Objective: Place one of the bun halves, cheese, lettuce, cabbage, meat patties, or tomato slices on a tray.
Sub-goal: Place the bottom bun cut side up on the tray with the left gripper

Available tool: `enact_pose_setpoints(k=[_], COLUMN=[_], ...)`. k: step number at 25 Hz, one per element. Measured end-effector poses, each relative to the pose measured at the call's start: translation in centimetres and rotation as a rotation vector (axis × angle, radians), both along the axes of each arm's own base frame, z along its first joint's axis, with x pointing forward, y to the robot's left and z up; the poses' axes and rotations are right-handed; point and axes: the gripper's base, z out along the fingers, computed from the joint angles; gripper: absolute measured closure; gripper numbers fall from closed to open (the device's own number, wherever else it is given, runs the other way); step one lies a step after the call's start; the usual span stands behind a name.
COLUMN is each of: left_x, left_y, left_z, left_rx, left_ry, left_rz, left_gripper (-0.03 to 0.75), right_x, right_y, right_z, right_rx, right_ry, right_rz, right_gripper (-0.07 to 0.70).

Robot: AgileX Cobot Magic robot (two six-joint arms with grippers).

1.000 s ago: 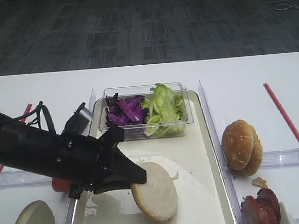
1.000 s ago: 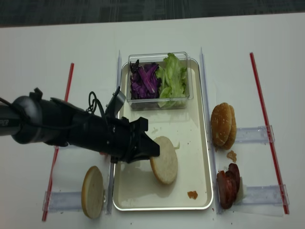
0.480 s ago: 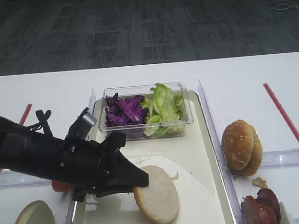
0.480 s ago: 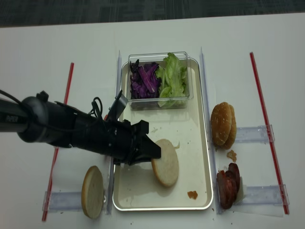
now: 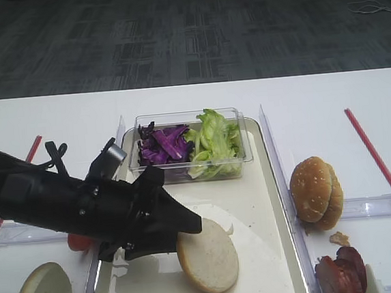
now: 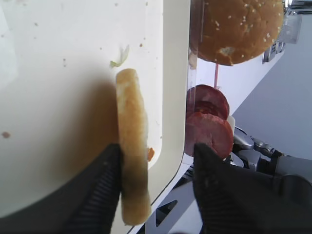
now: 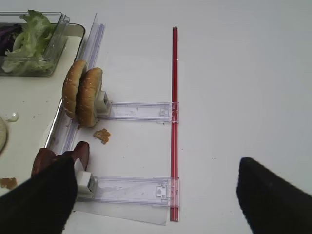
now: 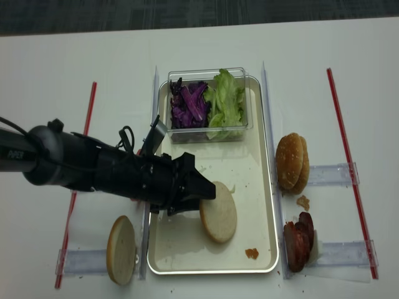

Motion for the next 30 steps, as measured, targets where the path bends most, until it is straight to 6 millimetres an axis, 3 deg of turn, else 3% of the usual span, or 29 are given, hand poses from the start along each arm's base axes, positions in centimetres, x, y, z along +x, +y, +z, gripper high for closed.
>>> enact_pose_setpoints(k=[9, 30], left_x=[0.0, 1.9], left_y=[0.0, -0.3], left_z=[0.0, 1.7], left_rx=[-0.001, 0.142], left_ry=[0.000, 0.021], left_rz=[0.000, -0.144], left_gripper=[0.314, 0.313], right_x=[0.0, 0.0], right_y=[0.0, 0.0], right_z=[0.0, 0.0], right_rx=[0.000, 0.000], right_ry=[0.000, 0.000], right_rz=[0.000, 0.000], right_gripper=[-0.062, -0.062])
